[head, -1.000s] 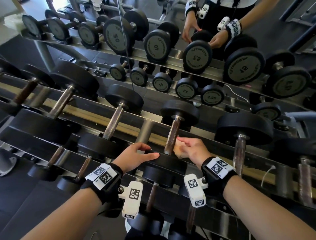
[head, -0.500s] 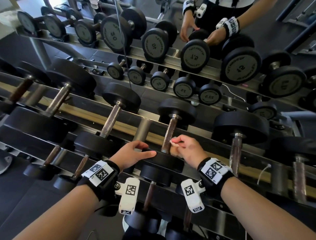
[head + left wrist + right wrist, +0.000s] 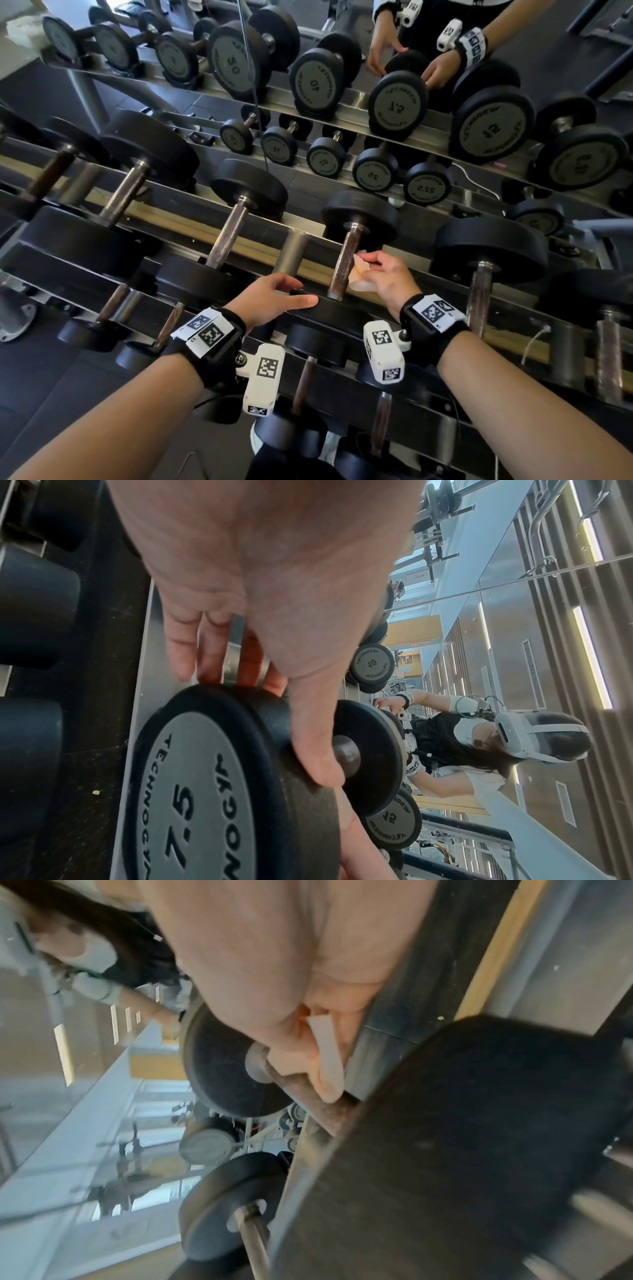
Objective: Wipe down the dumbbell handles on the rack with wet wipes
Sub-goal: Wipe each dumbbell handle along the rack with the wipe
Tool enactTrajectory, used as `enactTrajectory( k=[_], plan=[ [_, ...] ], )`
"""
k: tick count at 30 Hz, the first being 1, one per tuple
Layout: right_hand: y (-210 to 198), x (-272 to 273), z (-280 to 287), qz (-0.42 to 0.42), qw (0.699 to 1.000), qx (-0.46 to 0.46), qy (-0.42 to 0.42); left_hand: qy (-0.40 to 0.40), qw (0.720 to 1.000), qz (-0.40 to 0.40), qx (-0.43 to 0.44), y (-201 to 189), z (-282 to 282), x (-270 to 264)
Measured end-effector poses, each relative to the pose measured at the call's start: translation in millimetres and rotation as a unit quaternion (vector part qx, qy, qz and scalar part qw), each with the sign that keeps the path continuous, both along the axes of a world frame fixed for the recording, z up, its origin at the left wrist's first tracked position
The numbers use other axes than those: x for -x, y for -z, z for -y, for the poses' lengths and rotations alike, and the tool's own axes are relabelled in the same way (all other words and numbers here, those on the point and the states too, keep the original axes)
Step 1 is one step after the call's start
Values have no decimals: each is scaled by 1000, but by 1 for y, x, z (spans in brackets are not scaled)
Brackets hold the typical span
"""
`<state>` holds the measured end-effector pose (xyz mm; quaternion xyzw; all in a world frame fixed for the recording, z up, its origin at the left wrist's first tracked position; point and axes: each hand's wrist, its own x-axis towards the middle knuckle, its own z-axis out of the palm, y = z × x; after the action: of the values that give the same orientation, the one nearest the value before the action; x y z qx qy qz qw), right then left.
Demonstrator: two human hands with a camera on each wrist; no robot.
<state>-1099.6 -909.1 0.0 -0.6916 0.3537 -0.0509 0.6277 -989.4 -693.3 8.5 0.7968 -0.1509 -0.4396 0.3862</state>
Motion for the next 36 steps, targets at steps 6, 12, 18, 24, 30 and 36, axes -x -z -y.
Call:
enactTrajectory(
  k=[6,12,18,24,30,36],
  plan=[
    [-10,20,7,-32,993,-53,-97,9,1000,-1,-5,-2,1,-2],
    [2,2,0,-45,996,67,-32,13,1000,-6,-7,-6,2,0],
    [5,18,-14,-49,996,-15,-68,4,1000,-9,-3,-6,2,0],
    [-32,12,12,-86,982,60,-154,-2,1000,-2,-5,-4,3,0],
    [-64,-8,33,13,968,193,-158,0,1000,8,-12,-4,2,2],
    [-73,-30,31,-55,807,440,-389,-15,1000,13,-23,-5,3,2]
  ],
)
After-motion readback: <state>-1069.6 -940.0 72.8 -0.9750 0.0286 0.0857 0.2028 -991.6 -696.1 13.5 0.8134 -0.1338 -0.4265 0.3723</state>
